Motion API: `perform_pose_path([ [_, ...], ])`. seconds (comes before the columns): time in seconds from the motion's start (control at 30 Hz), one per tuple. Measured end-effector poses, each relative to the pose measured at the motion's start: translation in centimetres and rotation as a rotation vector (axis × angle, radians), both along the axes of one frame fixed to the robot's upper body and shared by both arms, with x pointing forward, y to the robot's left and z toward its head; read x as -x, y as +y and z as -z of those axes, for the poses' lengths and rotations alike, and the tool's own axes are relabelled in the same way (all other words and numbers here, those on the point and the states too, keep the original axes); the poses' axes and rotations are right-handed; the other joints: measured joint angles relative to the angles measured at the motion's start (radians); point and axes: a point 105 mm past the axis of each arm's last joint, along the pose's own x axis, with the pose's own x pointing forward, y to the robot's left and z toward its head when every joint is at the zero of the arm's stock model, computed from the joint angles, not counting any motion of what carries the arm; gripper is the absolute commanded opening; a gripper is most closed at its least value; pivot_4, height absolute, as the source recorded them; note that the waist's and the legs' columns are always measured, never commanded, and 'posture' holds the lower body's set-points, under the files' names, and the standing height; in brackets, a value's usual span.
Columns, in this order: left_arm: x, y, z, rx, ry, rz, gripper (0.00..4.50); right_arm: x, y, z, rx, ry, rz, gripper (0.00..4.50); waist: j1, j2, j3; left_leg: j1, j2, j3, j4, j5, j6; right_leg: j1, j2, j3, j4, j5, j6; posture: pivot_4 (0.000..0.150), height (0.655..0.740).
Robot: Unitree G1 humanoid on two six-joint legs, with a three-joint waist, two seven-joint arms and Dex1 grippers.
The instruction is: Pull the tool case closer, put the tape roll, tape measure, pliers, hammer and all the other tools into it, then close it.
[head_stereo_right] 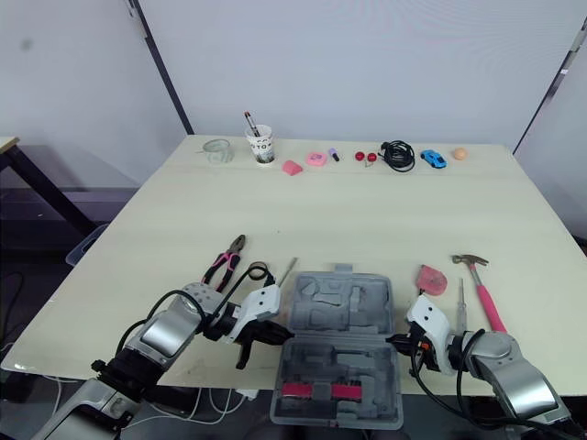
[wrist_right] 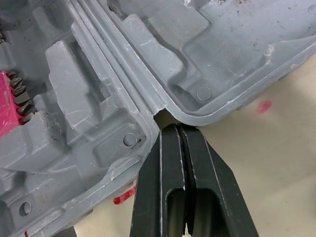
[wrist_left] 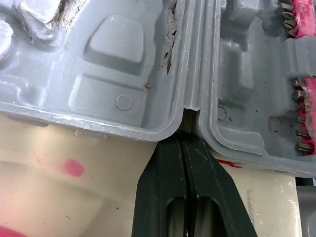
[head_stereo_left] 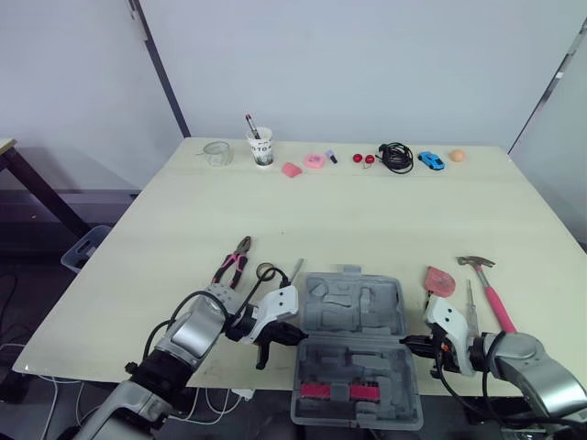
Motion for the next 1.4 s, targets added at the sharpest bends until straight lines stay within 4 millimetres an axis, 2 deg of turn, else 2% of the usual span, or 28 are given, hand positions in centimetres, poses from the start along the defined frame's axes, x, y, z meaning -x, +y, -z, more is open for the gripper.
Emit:
perform_pose_path([
  [0.63, -0.2, 0.2, -0.1, -0.008, -0.007, -0.011, 0.03, 0.3, -0.9, 0.5, 0.013, 0.013, 0.017, 0.00, -0.001, 0.000, 0.000, 0.000, 0.000, 0.000, 0.000, 0.000, 0.000, 0.000, 0.000, 0.000, 0.000, 0.000, 0.000, 0.150, 0.7400],
  [0.87, -0.3, 1.0, -0.4, -0.026, -0.025, -0.040, 0.03, -0.4, -2.3, 0.0, 0.031, -0.032, 0.065, 0.00, -0.011, 0.000, 0.000, 0.000, 0.001, 0.000, 0.000, 0.000, 0.000, 0.000, 0.001, 0.000, 0.000, 0.000, 0.000, 0.150, 0.7400],
  [0.97, -0.1, 2.5, -1.2, -0.009, -0.028, -0.118, 0.03, -0.2, -3.2, -0.3, 0.024, -0.054, 0.094, 0.00, -0.021, -0.002, 0.002, -0.001, 0.002, -0.001, -0.001, 0.000, 0.000, -0.001, 0.001, 0.000, 0.001, 0.000, 0.000, 0.150, 0.7400],
  [1.07, -0.5, 4.4, -3.6, 0.033, -0.092, -0.198, 0.03, -0.3, -4.5, -1.1, 0.021, -0.098, 0.139, 0.00, -0.023, -0.005, 0.005, -0.002, 0.002, -0.003, -0.001, 0.000, 0.000, -0.002, 0.000, 0.000, 0.000, 0.000, 0.000, 0.150, 0.7400],
  [1.13, -0.3, 4.6, -5.3, 0.082, -0.150, -0.205, 0.03, -0.8, -4.9, -2.5, 0.000, -0.191, 0.151, 0.00, -0.023, -0.005, 0.005, -0.001, 0.002, -0.003, -0.001, 0.000, 0.000, -0.001, 0.000, 0.001, -0.002, 0.000, 0.000, 0.150, 0.7400],
  [1.2, 0.4, 4.2, -5.9, 0.162, -0.155, -0.231, 0.03, -1.2, -5.4, -3.3, -0.025, -0.271, 0.195, 0.00, -0.023, -0.005, 0.005, -0.001, 0.002, -0.002, -0.001, 0.000, 0.000, -0.001, -0.001, 0.001, -0.003, 0.000, 0.000, 0.150, 0.7400],
  [1.4, 1.1, 4.7, -6.7, 0.298, -0.174, -0.348, 0.03, -1.0, -6.8, -3.7, -0.038, -0.342, 0.261, 0.00, -0.022, -0.006, 0.006, -0.001, 0.002, -0.002, -0.002, 0.000, 0.000, -0.001, -0.001, 0.001, -0.003, 0.000, 0.000, 0.150, 0.7400],
])
